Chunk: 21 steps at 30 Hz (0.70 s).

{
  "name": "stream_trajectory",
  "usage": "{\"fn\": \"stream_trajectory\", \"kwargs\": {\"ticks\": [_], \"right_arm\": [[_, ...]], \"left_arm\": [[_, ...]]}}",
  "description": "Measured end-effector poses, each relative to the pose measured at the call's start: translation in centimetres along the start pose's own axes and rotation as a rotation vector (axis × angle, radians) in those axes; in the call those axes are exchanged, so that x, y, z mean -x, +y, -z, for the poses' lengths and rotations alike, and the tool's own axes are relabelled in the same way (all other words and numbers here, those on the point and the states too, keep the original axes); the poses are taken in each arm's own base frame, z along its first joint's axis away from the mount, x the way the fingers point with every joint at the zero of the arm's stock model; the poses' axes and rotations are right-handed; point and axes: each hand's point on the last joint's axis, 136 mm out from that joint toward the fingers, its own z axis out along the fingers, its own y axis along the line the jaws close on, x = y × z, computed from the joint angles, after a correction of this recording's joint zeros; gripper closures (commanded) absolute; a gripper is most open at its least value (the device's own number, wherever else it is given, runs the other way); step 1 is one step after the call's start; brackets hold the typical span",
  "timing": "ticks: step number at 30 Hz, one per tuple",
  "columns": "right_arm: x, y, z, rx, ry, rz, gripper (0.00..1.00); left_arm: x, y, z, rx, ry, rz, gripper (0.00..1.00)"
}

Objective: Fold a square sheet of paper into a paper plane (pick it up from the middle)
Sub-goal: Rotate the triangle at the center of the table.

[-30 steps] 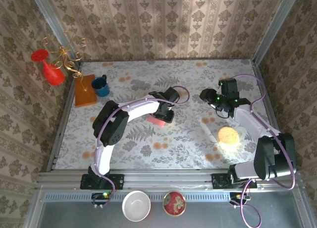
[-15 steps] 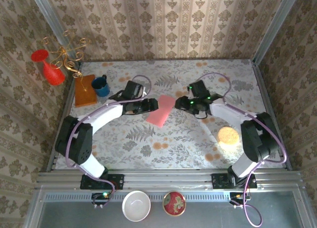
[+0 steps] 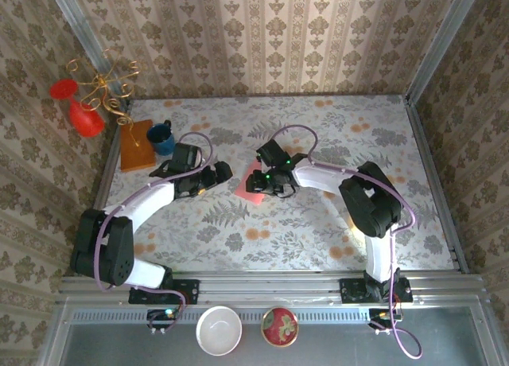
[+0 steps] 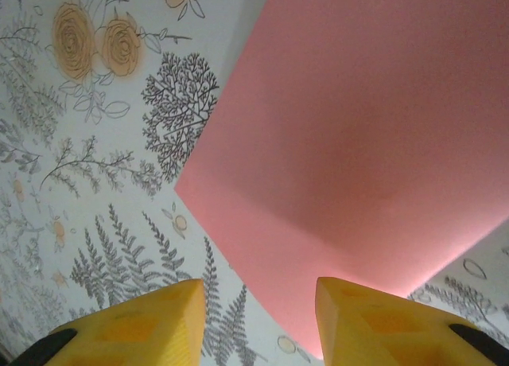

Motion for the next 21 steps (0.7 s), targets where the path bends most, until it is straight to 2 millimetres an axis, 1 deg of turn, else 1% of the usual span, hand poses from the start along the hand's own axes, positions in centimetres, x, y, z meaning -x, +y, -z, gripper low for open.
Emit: {"fn": "stream_trajectory", "kwargs": {"ticks": [5,7,11,15,19,21], "right_arm": [[-0.7,-1.0,-1.5,-0.028,0.046,0.008,0.58],[-1.0,-1.3,-1.8,-0.033,0.061,0.017,0.58],[-1.2,-1.4,-1.7,-0.029,0.077,0.073,0.59],[-1.6,-2.2,-1.4,-0.032,0.112,0.155,0.61],[-2.3,-3.3,-0.3,-0.039,0.140,0.217,0.60],[-2.7,-3.9,0.4,-0.043,0.147,0.226,0.58]], "left_arm": [[0.1,-0.3,-0.1,-0.015,-0.001,-0.004,0.03],[0.0,-0.3,-0.3,-0.020,0.007,-0.011,0.04],[-0.3,-0.4,-0.5,-0.030,0.026,-0.018,0.05],[-0.7,-0.5,-0.8,-0.040,0.047,-0.016,0.05],[-0.8,-0.8,-0.9,-0.058,0.055,-0.017,0.05],[-0.8,-1.0,-0.9,-0.069,0.055,-0.019,0.05]]}}
